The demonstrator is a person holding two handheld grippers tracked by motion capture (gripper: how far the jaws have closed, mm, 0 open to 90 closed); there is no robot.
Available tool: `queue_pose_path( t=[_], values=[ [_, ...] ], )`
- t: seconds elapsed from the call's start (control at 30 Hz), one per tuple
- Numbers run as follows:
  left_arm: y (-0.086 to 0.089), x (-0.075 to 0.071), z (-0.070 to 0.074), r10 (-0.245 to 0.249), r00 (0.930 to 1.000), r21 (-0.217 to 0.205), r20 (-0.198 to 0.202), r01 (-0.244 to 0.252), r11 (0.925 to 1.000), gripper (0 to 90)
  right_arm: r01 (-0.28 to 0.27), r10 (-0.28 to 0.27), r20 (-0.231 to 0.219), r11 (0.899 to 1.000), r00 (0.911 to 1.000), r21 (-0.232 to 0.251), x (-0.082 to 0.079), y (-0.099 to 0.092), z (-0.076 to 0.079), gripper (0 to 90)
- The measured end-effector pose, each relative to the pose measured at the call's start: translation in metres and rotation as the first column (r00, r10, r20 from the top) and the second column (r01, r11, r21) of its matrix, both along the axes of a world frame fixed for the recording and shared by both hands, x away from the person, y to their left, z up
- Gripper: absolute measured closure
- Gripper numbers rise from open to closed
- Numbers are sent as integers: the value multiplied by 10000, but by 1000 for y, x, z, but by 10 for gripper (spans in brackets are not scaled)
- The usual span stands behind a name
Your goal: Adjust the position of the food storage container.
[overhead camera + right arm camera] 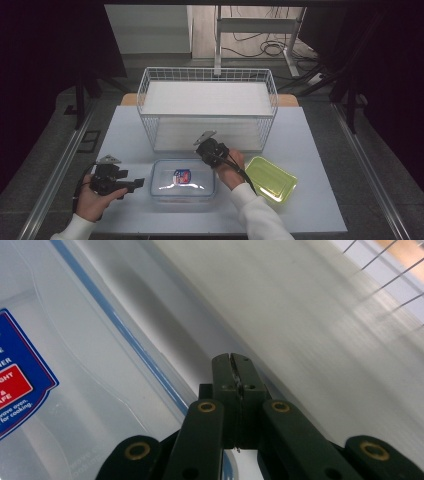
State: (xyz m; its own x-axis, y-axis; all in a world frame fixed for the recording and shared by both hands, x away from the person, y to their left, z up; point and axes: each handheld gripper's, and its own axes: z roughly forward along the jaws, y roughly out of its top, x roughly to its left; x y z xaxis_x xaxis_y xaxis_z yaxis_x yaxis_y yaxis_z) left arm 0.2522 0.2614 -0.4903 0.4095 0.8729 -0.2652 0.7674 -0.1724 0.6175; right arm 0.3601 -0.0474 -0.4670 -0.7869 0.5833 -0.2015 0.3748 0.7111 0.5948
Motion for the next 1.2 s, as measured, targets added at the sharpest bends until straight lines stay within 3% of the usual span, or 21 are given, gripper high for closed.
queue_pose_path(
  t=[0.17, 0.2, 0.23, 0.27, 0.3, 0.33, 0.4, 0.43, 0.47, 0.53, 0.57, 0.6, 0.7, 0.73, 0.77, 0.93, 1.1, 1.2],
  values=[
    [2, -3, 3, 26, 9998, -367, 206, -18, 9993, 234, -29, 27, 30, 9960, 10000, 898, -13, -13, 16, 893],
    [2, -3, 3, 26, 9998, -367, 206, -18, 9993, 234, -29, 27, 30, 9960, 10000, 898, -13, -13, 16, 893],
    [3, -3, 4, 4, 9996, -480, 267, 9, 9988, 233, -50, 53, -25, 9925, 10000, 1221, -21, -22, 22, 893],
    [3, -3, 4, 4, 9996, -480, 267, 9, 9988, 233, -50, 53, -25, 9925, 10000, 1221, -21, -22, 22, 893],
    [3, -4, 4, -5, 9995, -612, 314, 24, 9981, 233, 0, 34, -204, 9861, 9998, 1663, -29, -31, 27, 892],
    [3, -4, 4, -5, 9995, -612, 314, 24, 9981, 233, 0, 34, -204, 9861, 9998, 1663, -29, -31, 27, 892],
    [4, -5, 4, -10, 9994, -915, 336, 41, 9958, 233, 115, 11, -556, 9743, 9985, 2251, -40, -46, 31, 871],
    [4, -5, 4, -10, 9994, -915, 336, 41, 9958, 232, 115, 11, -556, 9743, 9985, 2251, -40, -46, 31, 871],
    [4, -6, 4, -26, 9994, -994, 341, 59, 9950, 232, 192, -4, -756, 9686, 9971, 2478, -44, -51, 32, 842],
    [5, -8, 5, -69, 9992, -1097, 386, 111, 9939, 232, 333, -44, -963, 9532, 9953, 3006, -55, -66, 34, 619],
    [5, -9, 5, -112, 9989, -1164, 446, 163, 9931, 232, 333, -44, -963, 9532, 9953, 3006, -55, -66, 34, 619],
    [5, -10, 6, -257, 9980, -1400, 578, 336, 9896, 231, 518, -256, -817, 9402, 9963, 3366, -63, -73, 35, 468],
    [5, -13, 8, -339, 9970, -1610, 694, 447, 9859, 227, 730, -367, -984, 9148, 9945, 3973, -73, -83, 36, 336],
    [5, -14, 9, -364, 9965, -1642, 754, 484, 9852, 227, 730, -367, -984, 9148, 9945, 3973, -73, -83, 36, 336],
    [4, -15, 10, -367, 9962, -1726, 790, 499, 9837, 224, 836, -380, -1134, 8980, 9928, 4320, -79, -88, 35, 277],
    [3, -21, 13, -492, 9945, -1960, 922, 665, 9783, 216, 829, -179, -1441, 8845, 9894, 4592, -81, -93, 30, 244],
    [6, -23, 12, -452, 9968, -2519, 660, 605, 9658, 193, 1335, -251, -2173, 8554, 9758, 5005, -74, -92, 22, 221],
    [7, -23, 12, -379, 9975, -2529, 590, 517, 9661, 173, 1369, -308, -2145, 8551, 9762, 5001, -73, -91, 20, 214]
  ],
)
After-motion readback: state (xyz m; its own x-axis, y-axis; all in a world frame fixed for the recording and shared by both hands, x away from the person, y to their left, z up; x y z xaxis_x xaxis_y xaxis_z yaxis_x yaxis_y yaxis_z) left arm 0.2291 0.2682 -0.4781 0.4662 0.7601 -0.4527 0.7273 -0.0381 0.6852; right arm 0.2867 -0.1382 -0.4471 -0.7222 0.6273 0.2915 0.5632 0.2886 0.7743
